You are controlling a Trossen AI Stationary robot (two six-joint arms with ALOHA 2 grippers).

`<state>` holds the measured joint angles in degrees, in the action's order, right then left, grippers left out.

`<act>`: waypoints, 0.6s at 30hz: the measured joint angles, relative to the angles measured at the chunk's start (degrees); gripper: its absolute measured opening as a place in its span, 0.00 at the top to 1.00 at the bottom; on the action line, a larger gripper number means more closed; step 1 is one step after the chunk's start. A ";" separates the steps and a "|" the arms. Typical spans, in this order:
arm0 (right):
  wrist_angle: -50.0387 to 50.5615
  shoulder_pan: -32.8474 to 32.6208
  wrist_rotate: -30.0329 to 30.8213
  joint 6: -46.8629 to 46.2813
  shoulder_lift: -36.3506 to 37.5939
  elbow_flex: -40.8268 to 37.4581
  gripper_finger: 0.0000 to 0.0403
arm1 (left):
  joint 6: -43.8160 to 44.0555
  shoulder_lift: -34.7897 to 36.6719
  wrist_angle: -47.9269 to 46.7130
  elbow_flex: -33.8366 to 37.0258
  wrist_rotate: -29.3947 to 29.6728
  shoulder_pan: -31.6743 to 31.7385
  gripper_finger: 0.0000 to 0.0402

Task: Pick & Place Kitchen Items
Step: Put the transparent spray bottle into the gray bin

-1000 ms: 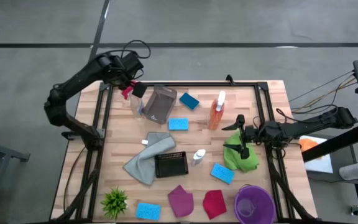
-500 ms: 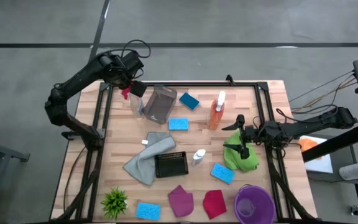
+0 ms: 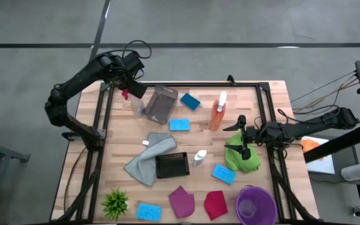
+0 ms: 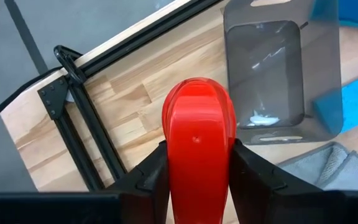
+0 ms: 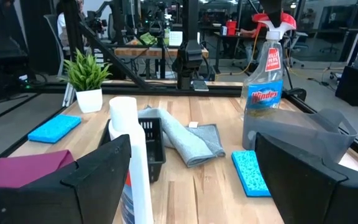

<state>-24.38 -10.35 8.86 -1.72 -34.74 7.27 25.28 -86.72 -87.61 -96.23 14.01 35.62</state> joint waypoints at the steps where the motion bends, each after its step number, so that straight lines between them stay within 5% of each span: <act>1: 0.00 0.00 0.00 0.00 0.00 0.00 0.16 | -0.20 0.10 -0.57 0.00 0.21 0.00 0.68; 18: -0.39 -0.02 -0.01 0.00 -1.03 0.00 0.16 | -18.00 3.11 -2.27 -5.19 3.08 0.00 0.69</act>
<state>-24.77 -10.37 8.85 -1.72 -35.77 7.27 7.28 -83.61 -89.88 -101.41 17.09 35.62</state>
